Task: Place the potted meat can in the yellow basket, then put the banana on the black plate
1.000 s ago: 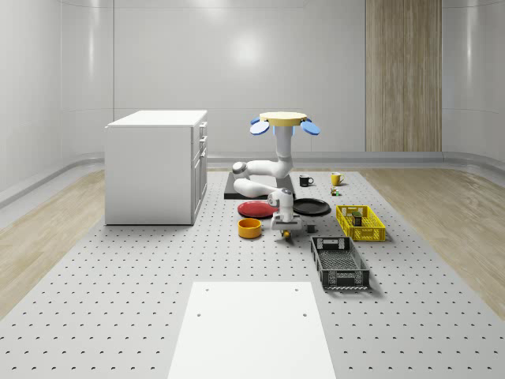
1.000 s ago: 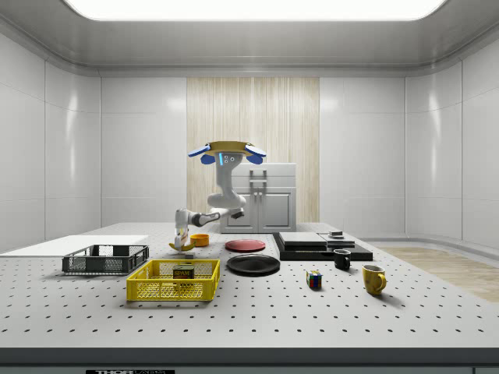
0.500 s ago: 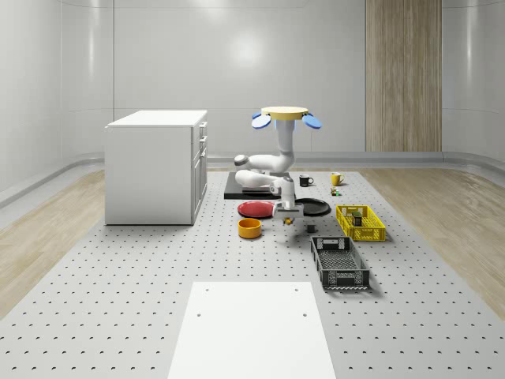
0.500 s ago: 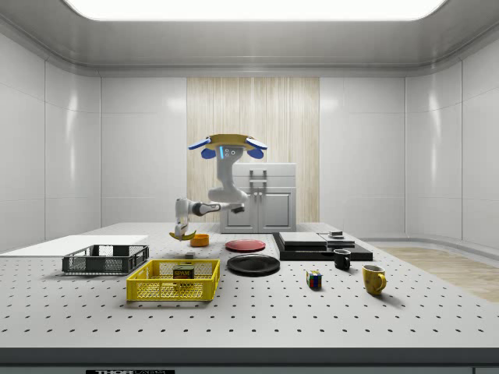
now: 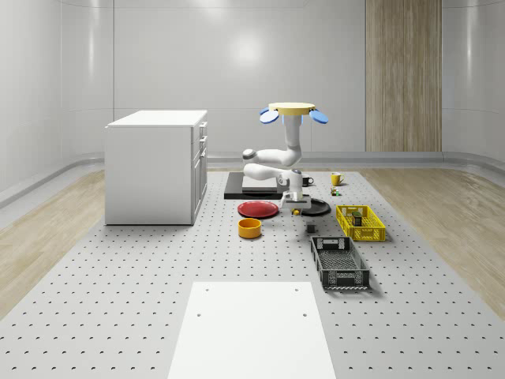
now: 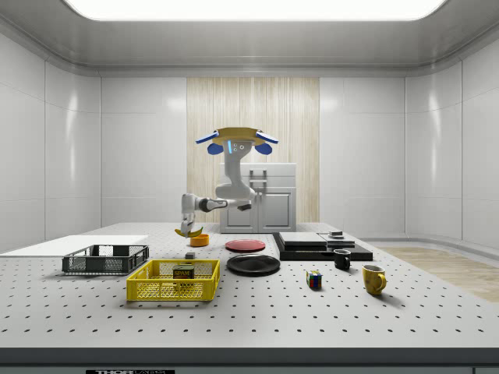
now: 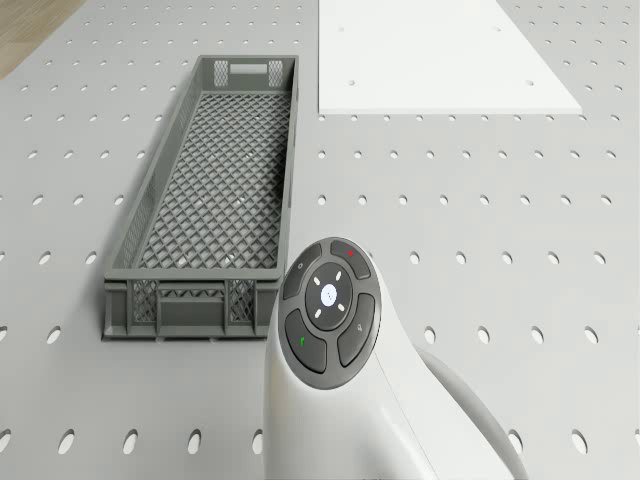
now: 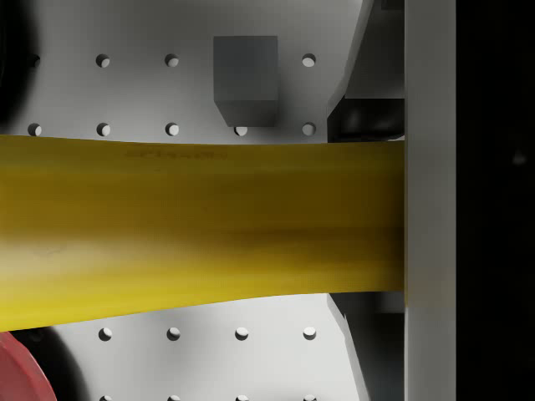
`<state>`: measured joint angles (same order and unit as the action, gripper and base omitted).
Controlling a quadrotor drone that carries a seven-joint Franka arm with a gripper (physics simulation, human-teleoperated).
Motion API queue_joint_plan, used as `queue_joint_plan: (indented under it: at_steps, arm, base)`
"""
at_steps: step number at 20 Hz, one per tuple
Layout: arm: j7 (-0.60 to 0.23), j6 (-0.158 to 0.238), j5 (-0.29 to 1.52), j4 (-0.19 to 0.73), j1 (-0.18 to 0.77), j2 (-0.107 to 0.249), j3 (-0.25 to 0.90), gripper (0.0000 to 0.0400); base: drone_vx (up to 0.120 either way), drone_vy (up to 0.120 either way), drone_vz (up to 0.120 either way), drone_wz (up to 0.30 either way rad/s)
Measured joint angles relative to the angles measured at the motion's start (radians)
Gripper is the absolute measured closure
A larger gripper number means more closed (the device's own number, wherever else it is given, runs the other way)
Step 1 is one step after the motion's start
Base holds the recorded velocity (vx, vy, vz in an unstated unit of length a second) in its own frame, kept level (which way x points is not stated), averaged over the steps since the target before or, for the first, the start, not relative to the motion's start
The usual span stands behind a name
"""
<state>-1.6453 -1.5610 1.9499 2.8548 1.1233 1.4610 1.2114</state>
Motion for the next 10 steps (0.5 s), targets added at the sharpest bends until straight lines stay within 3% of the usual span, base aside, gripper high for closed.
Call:
queue_joint_plan:
  at_steps: [10]
  arm:
    - [-0.003, -0.003, -0.004, 0.0, 0.001, 0.004, 0.003, 0.0208]
  base:
    - [-0.12, 0.12, 0.0, 0.0]
